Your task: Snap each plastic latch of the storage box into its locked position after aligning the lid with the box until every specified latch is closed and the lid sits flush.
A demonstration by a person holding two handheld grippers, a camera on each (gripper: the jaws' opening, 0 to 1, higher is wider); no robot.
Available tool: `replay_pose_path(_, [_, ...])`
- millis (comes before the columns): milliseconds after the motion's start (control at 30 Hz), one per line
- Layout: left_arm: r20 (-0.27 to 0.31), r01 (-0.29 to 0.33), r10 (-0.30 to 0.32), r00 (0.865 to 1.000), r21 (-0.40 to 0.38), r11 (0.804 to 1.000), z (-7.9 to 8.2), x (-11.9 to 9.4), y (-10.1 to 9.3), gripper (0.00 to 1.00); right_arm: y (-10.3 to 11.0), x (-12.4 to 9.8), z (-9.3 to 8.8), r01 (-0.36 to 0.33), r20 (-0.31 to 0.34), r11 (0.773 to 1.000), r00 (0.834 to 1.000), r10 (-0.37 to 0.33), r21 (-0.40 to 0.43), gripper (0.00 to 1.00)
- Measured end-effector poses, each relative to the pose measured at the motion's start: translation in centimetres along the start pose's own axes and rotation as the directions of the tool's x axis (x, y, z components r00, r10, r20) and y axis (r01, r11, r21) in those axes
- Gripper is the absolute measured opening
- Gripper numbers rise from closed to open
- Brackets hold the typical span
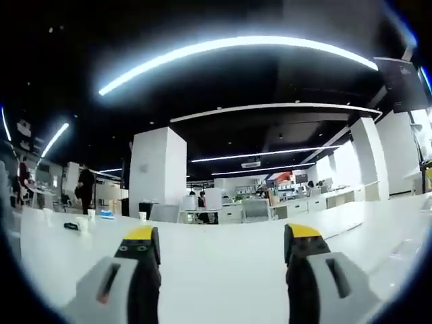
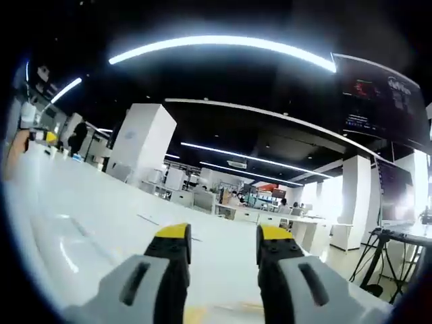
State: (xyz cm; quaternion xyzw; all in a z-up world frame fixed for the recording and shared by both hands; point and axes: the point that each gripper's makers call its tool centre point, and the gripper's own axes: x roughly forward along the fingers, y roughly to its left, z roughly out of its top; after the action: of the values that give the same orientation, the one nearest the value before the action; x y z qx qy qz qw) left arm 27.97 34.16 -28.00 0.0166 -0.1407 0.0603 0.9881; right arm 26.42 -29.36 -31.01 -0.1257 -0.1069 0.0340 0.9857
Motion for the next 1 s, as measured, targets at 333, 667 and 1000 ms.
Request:
replay_pose_path(333, [0.022, -0.054, 0.054, 0.998, 0.039, 0.998, 0.6, 0.0, 0.5, 0.75, 2.1, 0.9, -1.0, -0.108, -0.026, 0.988, 0.993, 0.111, 0.113, 0.38])
replay_pose_path(667, [0.021, -0.057, 0.056, 0.998, 0.058, 0.997, 0.7, 0.3, 0.4, 0.75, 1.6, 1.0, -0.8, -0.083, -0.024, 0.992, 0.996, 0.086, 0.093, 0.38])
replay_pose_path(1000, [0.014, -0.015, 0.014, 1.000, 0.060, 0.998, 0.8, 0.3, -0.3, 0.74, 1.4, 0.9, -0.9, -0.067, -0.031, 0.993, 0.997, 0.070, 0.093, 0.37])
